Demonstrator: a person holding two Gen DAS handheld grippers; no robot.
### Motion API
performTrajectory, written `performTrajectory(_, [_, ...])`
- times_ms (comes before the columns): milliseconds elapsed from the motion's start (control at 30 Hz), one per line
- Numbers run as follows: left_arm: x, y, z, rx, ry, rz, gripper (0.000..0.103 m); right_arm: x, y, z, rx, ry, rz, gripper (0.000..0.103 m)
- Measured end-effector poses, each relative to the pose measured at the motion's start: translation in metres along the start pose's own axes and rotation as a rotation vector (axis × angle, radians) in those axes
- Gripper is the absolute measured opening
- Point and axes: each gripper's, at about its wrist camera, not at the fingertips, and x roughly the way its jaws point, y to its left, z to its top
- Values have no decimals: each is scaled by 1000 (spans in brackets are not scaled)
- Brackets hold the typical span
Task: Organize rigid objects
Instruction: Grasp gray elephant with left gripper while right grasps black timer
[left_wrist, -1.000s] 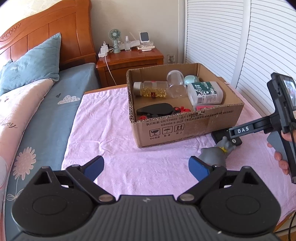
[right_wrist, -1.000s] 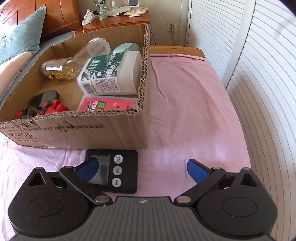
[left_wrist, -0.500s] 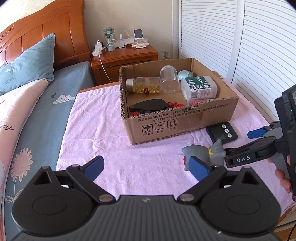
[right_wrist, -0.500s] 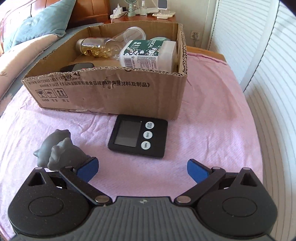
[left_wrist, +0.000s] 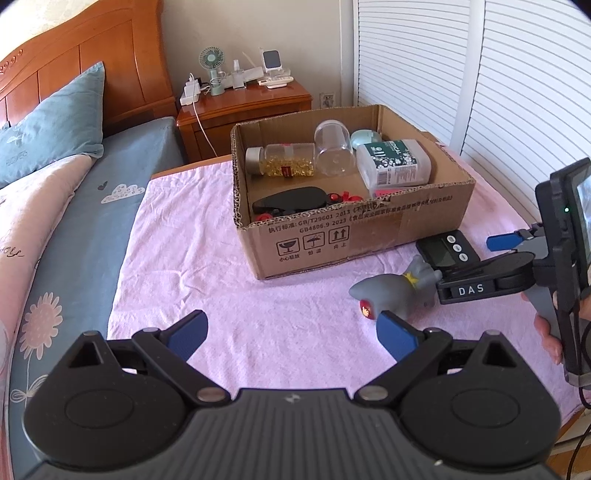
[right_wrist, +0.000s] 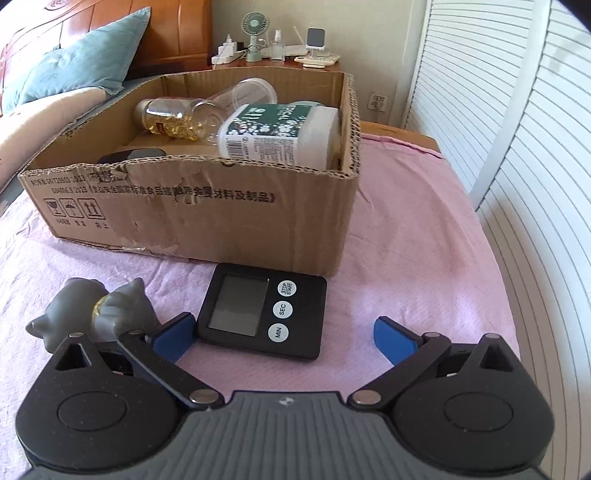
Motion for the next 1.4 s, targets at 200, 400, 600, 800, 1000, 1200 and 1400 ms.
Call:
performTrajectory(200, [8, -10, 6, 22, 21, -24, 97, -9, -19, -13, 14, -1, -10, 103])
performTrajectory(400, [24, -22, 22, -19, 45, -76, 97, -12, -22, -23, 6, -28, -4, 103])
performTrajectory(600, [54, -52, 34, -26, 64, -128, 97, -19, -22, -30, -4, -34, 3, 103])
performTrajectory(800, [82, -69, 32, -37, 81, -109, 97, -23, -25, -38, -25, -60, 23, 103])
performTrajectory(1000, [84, -63, 16, -21, 97, -97, 98, -24, -25, -40, -27, -68, 25, 103])
performTrajectory(1200, [82, -52, 4, -66, 101, -109, 101, -25, -24, -41, -19, -70, 17, 103])
performTrajectory(1400, [91, -50, 0, -131, 91, -124, 96, -25, -25, -42, -13, -69, 8, 103])
